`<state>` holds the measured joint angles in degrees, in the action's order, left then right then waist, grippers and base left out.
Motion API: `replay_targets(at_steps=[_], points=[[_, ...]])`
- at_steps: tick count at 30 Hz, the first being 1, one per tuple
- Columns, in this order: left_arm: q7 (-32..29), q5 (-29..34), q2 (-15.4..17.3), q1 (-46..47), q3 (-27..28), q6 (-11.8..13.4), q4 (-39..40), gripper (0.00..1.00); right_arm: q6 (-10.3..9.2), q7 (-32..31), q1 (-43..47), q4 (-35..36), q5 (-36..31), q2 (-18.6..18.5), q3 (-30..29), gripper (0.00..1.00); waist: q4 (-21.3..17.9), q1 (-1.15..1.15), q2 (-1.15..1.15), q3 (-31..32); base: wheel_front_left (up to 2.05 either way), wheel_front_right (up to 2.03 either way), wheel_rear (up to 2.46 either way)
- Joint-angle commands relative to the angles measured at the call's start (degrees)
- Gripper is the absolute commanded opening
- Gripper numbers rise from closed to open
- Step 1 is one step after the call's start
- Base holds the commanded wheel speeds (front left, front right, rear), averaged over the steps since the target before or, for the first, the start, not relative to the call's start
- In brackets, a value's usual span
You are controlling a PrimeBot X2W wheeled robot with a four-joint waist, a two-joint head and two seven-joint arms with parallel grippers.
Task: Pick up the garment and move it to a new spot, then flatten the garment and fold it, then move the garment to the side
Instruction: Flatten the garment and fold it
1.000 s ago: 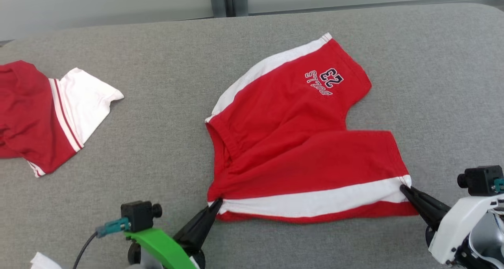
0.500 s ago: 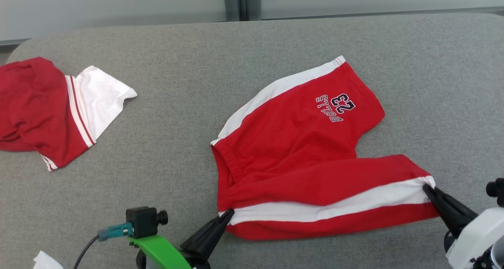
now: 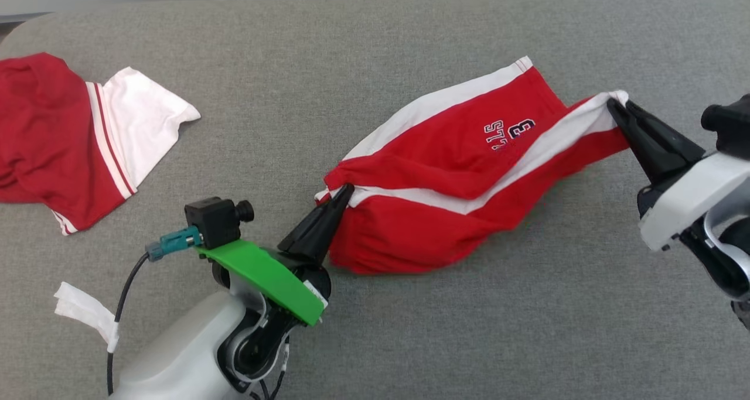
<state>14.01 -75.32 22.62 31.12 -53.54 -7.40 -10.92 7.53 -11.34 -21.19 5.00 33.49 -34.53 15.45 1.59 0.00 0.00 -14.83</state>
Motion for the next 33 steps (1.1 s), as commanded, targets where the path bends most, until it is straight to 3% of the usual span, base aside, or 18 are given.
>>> replay_targets(at_steps=[1, 9, 15, 23, 28, 33], points=[[0.6, 0.4, -1.0, 1.3, 1.1, -0.1, -1.3, 0.0, -0.09, 2.2, -2.8, -1.4, -0.7, -0.5, 2.2, 0.0, 0.8, 0.0, 0.0, -1.6, 0.0, 0.0, 0.0], [1.1, 3.5, -6.9, -0.9, 10.0, -0.1, -5.2, 0.0, -0.09, 16.4, -11.6, -10.8, -2.4, -4.1, 10.5, 0.0, 2.9, 0.0, 0.0, -4.2, 0.0, 0.0, 0.0], [1.1, 5.6, -9.0, -2.0, 10.6, -0.1, -8.6, 0.0, -0.09, 14.3, -14.0, -20.5, -1.1, -6.5, 16.4, 0.0, 3.7, 0.0, 0.0, -5.0, 0.0, 0.0, 0.0], [1.1, 5.6, -10.8, 0.1, 7.4, -0.1, -12.8, 0.0, -0.09, 7.4, -18.7, -26.2, 0.8, -8.1, 25.9, 0.0, 4.0, 0.0, 0.0, -5.1, 0.0, 0.0, 0.0], [1.1, 6.2, -11.6, 1.2, 7.9, -0.1, -13.7, 0.0, -0.1, 11.9, -23.7, -29.0, -3.6, -7.3, 25.3, 0.0, 4.2, 0.0, 0.0, -4.9, 0.0, 0.0, 0.0], [1.1, 6.9, -12.2, 1.4, 8.9, -0.1, -14.0, 0.0, -0.1, 22.0, -27.7, -31.9, -12.3, -4.7, 22.4, 0.0, 4.7, 0.0, 0.0, -4.8, 0.0, 0.0, 0.0]])
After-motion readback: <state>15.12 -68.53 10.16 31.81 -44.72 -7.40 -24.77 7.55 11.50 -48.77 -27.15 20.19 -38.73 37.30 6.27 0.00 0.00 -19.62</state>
